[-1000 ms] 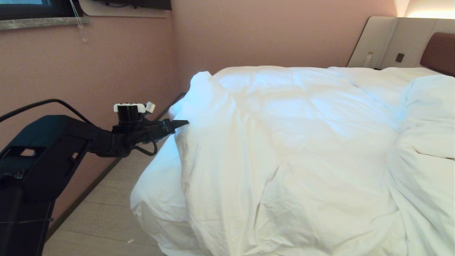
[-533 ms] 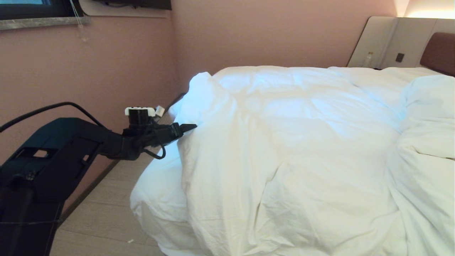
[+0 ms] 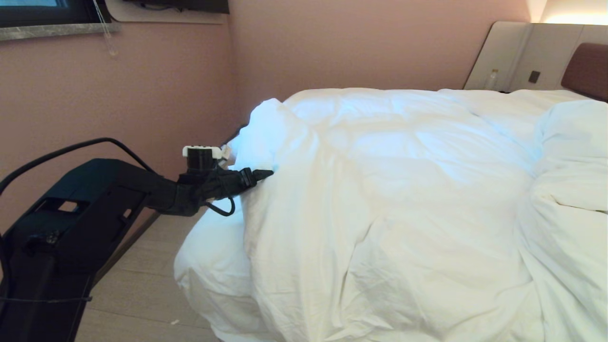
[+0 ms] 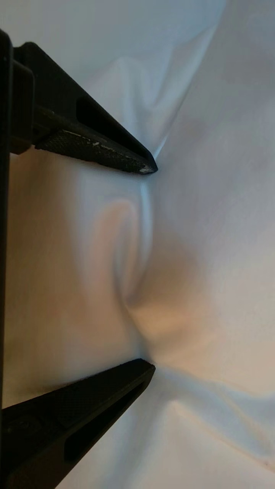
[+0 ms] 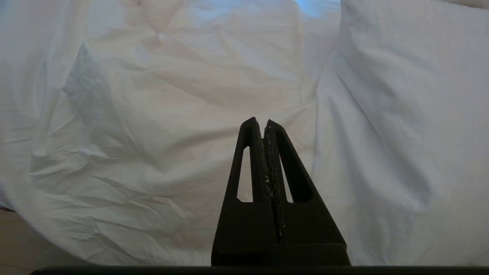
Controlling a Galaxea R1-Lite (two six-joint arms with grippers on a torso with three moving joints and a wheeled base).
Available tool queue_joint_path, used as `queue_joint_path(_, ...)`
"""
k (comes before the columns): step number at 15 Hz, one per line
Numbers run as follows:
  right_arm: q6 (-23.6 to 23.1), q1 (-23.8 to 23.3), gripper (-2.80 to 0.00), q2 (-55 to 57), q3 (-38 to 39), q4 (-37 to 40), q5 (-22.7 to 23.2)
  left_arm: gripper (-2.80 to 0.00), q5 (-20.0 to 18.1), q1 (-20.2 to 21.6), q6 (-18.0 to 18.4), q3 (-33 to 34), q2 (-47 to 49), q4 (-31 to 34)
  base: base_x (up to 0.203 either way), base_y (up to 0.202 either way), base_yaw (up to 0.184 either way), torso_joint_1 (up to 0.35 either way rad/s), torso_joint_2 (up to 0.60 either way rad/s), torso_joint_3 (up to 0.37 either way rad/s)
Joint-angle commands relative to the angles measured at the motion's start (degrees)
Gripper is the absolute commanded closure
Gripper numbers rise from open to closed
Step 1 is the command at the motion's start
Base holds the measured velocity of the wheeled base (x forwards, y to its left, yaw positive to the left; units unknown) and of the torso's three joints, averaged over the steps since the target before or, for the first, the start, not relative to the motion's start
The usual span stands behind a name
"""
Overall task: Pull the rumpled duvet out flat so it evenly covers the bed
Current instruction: Flatten the corners of the folded blanket
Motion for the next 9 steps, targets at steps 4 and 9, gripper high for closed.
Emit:
queue_joint_path(4, 0.0, 0.0, 0.0, 0.1, 0.0, 0.0, 0.0, -2.8, -0.4, -0.4, -0.2, -0.3, -0.5, 2.2, 0.0, 0.0, 0.0, 0.0, 0.0, 0.0)
queue_joint_path(9, 0.0, 0.0, 0.0, 0.1, 0.0, 0.0, 0.0, 0.0, -0.4, -0.4, -0.2, -0.1, -0.7, 1.7, 0.0, 0.0, 0.0, 0.0, 0.0, 0.0)
